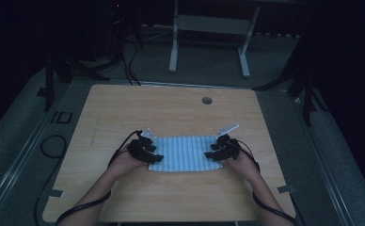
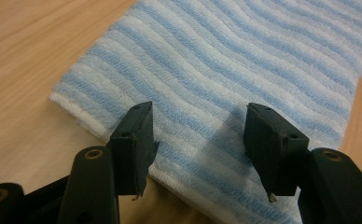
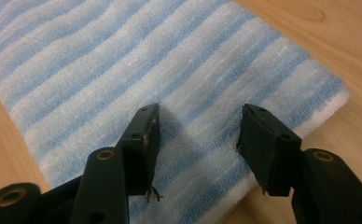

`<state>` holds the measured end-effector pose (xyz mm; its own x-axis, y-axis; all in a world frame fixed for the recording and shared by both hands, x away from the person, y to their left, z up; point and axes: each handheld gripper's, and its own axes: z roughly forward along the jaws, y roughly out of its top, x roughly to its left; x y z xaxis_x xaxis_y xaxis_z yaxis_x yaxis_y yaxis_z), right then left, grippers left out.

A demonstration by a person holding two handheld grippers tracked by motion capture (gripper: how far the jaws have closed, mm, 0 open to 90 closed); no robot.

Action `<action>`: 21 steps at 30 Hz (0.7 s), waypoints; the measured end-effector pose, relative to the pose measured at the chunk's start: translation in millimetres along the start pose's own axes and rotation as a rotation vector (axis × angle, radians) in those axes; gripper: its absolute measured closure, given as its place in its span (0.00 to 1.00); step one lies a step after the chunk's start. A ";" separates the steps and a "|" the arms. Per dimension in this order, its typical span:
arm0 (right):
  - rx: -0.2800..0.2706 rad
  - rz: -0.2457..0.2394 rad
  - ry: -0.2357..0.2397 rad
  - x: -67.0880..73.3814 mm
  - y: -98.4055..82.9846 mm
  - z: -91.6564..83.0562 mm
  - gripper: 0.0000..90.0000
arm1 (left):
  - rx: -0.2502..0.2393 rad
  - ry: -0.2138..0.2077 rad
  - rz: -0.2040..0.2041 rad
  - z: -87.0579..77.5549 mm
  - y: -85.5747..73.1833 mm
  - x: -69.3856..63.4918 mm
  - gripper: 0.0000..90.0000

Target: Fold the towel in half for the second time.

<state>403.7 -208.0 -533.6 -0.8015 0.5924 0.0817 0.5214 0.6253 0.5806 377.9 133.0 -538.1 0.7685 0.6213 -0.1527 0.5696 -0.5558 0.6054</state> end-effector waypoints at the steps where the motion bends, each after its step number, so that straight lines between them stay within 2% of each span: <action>1: -0.003 0.000 -0.003 -1.3 3.7 2.8 0.53 | -0.001 0.004 -0.004 -0.2 0.3 1.8 0.48; 3: -0.002 0.000 -0.002 -1.9 5.7 4.1 0.53 | 0.001 0.007 -0.007 -0.6 0.6 4.7 0.48; 7: 0.002 0.006 -0.002 -8.7 21.7 14.7 0.52 | -0.001 0.020 -0.028 -1.6 3.2 18.8 0.48; 17: -0.004 0.032 0.006 -16.4 40.0 27.4 0.52 | 0.023 0.052 -0.036 -2.0 11.7 40.6 0.48; 21: 0.000 0.038 0.008 -18.3 42.4 28.6 0.52 | 0.027 0.055 -0.043 -1.1 14.1 44.2 0.48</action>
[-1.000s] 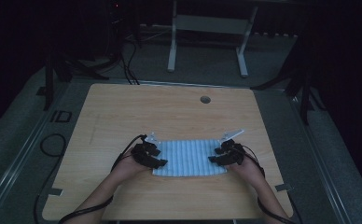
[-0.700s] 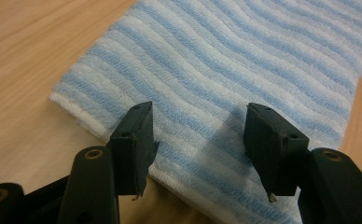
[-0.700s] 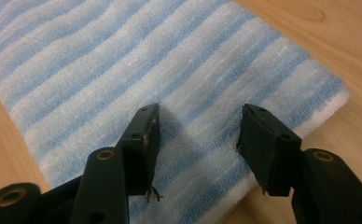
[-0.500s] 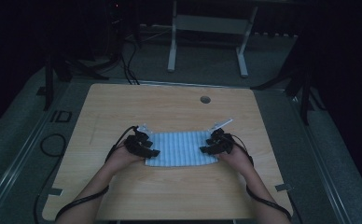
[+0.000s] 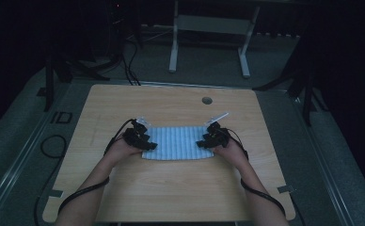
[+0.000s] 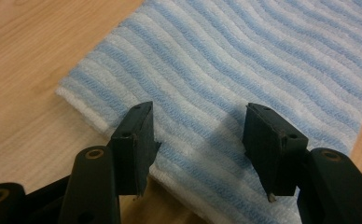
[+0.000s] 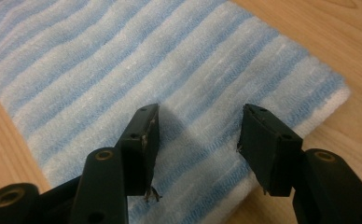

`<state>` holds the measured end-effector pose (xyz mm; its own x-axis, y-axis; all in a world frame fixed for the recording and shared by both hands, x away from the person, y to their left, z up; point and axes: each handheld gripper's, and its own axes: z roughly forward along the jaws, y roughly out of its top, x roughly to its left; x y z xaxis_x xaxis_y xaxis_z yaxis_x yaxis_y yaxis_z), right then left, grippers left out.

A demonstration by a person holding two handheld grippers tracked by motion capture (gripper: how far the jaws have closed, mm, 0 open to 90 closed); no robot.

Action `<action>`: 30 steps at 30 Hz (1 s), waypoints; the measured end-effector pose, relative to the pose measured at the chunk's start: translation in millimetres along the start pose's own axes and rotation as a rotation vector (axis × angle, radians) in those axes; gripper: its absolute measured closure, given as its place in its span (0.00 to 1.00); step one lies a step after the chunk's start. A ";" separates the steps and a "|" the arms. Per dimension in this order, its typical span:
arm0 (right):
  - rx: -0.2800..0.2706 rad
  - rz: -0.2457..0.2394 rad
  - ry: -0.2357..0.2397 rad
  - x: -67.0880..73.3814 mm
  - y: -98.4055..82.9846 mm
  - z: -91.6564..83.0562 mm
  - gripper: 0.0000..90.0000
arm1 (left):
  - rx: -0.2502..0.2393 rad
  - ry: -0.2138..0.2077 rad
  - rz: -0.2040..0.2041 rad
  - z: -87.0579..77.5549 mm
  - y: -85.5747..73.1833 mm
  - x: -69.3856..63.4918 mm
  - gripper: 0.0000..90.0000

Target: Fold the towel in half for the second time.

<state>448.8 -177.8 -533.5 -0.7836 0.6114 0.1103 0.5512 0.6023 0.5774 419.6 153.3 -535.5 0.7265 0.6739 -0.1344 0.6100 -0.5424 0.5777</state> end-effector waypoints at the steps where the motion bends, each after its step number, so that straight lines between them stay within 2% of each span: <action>1: -0.001 0.003 0.001 -0.6 0.5 0.4 0.52 | 0.004 0.002 0.000 0.5 1.6 1.0 0.48; 4: -0.007 0.009 -0.007 0.2 1.4 1.0 0.51 | 0.003 0.005 -0.001 -1.0 2.0 -0.1 0.48; 7: -0.011 -0.005 -0.020 4.2 2.0 -2.1 0.48 | -0.013 0.002 0.000 -5.3 1.1 -4.6 0.46; 12: -0.031 -0.021 -0.013 12.0 0.0 -6.9 0.42 | -0.057 -0.013 -0.031 -12.1 -2.0 -9.9 0.39; 14: -0.049 -0.018 -0.012 14.4 -1.8 -9.1 0.37 | -0.057 -0.024 -0.032 -13.8 -3.6 -12.1 0.32; 15: -0.061 -0.011 -0.001 15.7 -3.2 -10.4 0.33 | -0.056 -0.015 -0.033 -14.6 -4.9 -13.4 0.31; 17: -0.097 -0.020 0.015 18.8 -7.4 -14.2 0.18 | -0.067 -0.008 -0.047 -16.8 -7.8 -15.0 0.26; 20: -0.142 -0.006 0.027 19.8 -11.9 -18.8 0.14 | -0.079 -0.011 -0.052 -20.8 -11.9 -16.3 0.16; 24: -0.147 -0.017 0.010 20.2 -15.2 -19.9 0.15 | -0.115 0.014 -0.058 -23.9 -17.3 -18.9 0.07; 27: -0.160 -0.012 -0.014 20.2 -18.6 -22.7 0.15 | -0.127 0.012 -0.056 -23.3 -23.3 -20.1 0.07; 30: -0.181 -0.001 -0.023 17.4 -24.4 -25.8 0.15 | -0.129 -0.007 -0.064 -22.0 -31.6 -19.3 0.07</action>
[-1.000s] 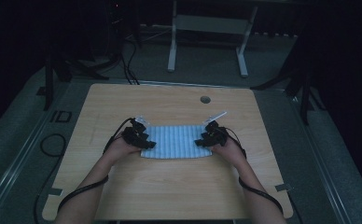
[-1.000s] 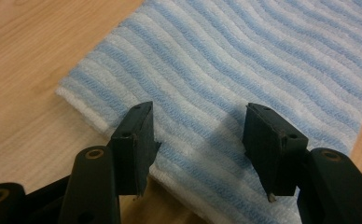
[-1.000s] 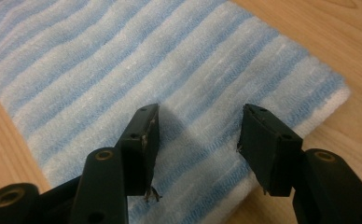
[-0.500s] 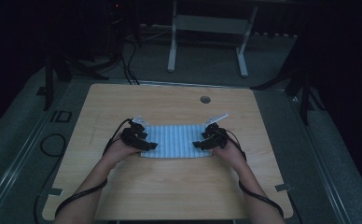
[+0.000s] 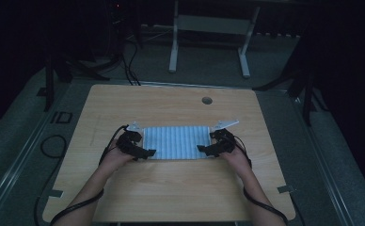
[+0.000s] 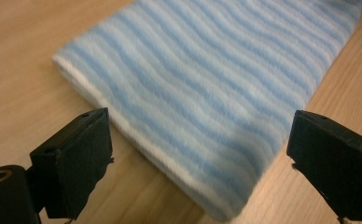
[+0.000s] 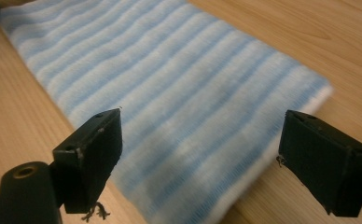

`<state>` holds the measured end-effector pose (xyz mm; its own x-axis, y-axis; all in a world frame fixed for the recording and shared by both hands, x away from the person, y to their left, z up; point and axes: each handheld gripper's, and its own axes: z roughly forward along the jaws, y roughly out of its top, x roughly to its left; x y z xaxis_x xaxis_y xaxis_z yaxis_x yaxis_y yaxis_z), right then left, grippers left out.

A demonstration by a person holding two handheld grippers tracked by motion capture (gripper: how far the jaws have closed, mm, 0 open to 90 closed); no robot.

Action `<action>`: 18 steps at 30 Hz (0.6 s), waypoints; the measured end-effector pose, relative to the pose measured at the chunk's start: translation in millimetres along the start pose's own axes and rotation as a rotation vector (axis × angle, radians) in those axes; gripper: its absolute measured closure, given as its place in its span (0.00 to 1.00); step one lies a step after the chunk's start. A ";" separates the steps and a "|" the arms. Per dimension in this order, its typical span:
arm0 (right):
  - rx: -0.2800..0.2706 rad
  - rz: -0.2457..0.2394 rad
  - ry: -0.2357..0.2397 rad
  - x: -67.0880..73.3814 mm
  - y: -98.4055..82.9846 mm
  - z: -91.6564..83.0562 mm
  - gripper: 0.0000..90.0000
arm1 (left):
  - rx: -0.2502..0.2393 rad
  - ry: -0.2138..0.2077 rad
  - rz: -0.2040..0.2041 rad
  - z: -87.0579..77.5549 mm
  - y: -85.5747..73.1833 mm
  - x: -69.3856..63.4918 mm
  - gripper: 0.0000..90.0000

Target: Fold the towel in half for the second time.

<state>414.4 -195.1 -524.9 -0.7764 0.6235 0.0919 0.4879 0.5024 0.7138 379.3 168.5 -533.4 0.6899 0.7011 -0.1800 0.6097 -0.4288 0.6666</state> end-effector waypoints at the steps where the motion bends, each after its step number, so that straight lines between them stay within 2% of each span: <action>1: 0.000 0.005 0.003 -0.5 -1.4 -1.1 0.15 | -0.006 0.004 0.002 -0.9 -2.7 -0.2 0.07; 4: -0.008 0.002 -0.009 -3.5 -8.1 -5.8 0.15 | -0.001 0.039 -0.005 -5.6 -6.3 -2.2 0.07; 6: -0.013 0.010 -0.010 -6.1 -12.8 -10.0 0.15 | 0.007 0.054 -0.006 -8.2 -8.9 -4.0 0.01; 9: -0.016 0.017 -0.013 -8.6 -17.1 -14.4 0.15 | 0.014 0.064 -0.003 -10.4 -12.7 -5.3 0.01; 10: -0.018 0.020 -0.026 -11.8 -22.6 -19.9 0.15 | 0.005 0.079 -0.006 -13.1 -17.3 -6.0 0.01; 18: -0.042 0.052 -0.047 -22.2 -40.3 -37.8 0.15 | -0.020 0.087 -0.039 -25.4 -34.8 -1.5 0.01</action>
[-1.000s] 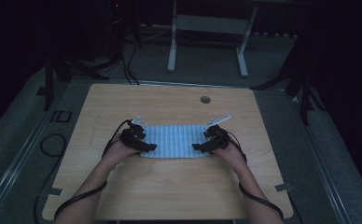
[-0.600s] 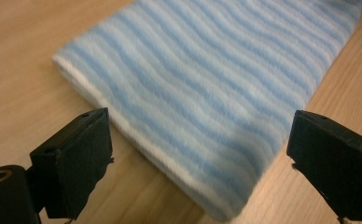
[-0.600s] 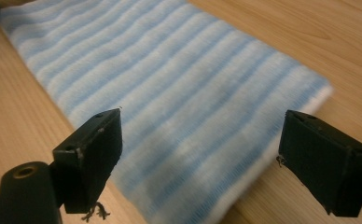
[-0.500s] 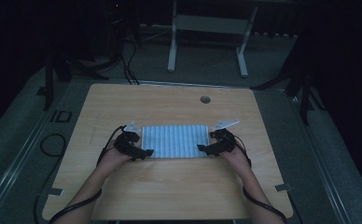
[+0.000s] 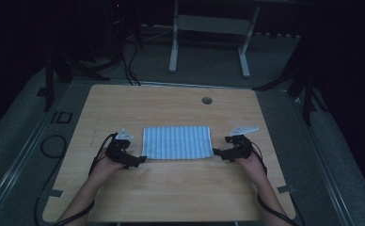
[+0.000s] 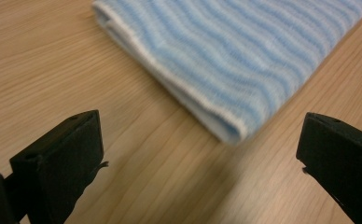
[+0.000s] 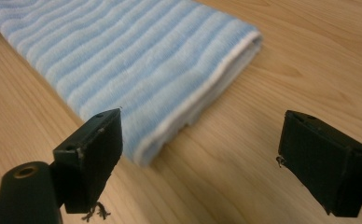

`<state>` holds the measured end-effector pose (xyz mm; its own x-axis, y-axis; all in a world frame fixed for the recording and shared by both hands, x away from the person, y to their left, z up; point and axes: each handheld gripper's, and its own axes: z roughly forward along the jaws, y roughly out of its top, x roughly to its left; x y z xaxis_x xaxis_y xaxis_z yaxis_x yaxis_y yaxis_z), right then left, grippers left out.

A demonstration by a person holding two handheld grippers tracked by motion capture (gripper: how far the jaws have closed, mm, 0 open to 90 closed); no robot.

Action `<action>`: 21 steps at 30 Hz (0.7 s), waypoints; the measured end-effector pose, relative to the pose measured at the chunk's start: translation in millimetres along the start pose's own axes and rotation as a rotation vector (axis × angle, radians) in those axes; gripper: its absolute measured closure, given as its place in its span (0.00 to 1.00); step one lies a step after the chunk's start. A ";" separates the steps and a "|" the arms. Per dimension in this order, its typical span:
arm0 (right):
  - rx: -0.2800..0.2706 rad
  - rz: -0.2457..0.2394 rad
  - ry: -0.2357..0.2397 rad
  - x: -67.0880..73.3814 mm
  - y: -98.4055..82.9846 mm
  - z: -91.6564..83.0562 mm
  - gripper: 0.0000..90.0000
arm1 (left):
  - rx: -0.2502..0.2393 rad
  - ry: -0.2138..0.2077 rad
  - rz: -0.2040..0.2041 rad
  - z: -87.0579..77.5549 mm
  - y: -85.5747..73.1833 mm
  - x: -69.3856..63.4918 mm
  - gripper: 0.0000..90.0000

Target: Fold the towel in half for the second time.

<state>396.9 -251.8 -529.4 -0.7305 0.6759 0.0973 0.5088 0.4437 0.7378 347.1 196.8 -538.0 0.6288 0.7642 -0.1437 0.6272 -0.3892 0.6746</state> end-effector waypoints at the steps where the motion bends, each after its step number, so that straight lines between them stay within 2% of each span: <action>1: 0.000 0.000 0.000 0.0 0.0 0.0 0.15 | 0.000 0.000 0.000 0.0 0.0 0.0 0.01; 5: -0.021 0.013 -0.032 -5.9 -13.0 -10.9 0.14 | -0.012 -0.012 -0.022 -8.2 -13.6 4.5 0.01; 9: -0.064 0.034 -0.029 -8.5 -20.3 -18.0 0.14 | -0.016 -0.014 -0.023 -13.2 -22.3 6.4 0.01; 12: -0.068 0.048 -0.036 -9.9 -25.0 -22.4 0.14 | -0.026 0.000 -0.029 -17.1 -27.8 8.2 0.01; 13: -0.065 0.054 -0.066 -11.6 -32.2 -29.2 0.13 | -0.061 0.019 -0.055 -24.3 -36.4 12.2 0.01; 14: -0.065 0.054 -0.066 -11.6 -32.2 -29.2 0.13 | -0.061 0.019 -0.055 -24.3 -36.4 12.2 0.01; 16: -0.052 0.061 -0.097 -13.8 -39.3 -35.4 0.13 | -0.085 0.042 -0.076 -31.0 -43.0 15.3 0.01; 21: -0.068 0.094 -0.148 -19.4 -54.5 -47.0 0.13 | -0.082 0.072 -0.094 -37.9 -52.4 19.5 0.01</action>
<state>362.0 -316.8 -540.2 -0.6040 0.7937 0.0723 0.5358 0.3372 0.7741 309.1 251.6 -548.7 0.5327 0.8313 -0.1590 0.6404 -0.2730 0.7179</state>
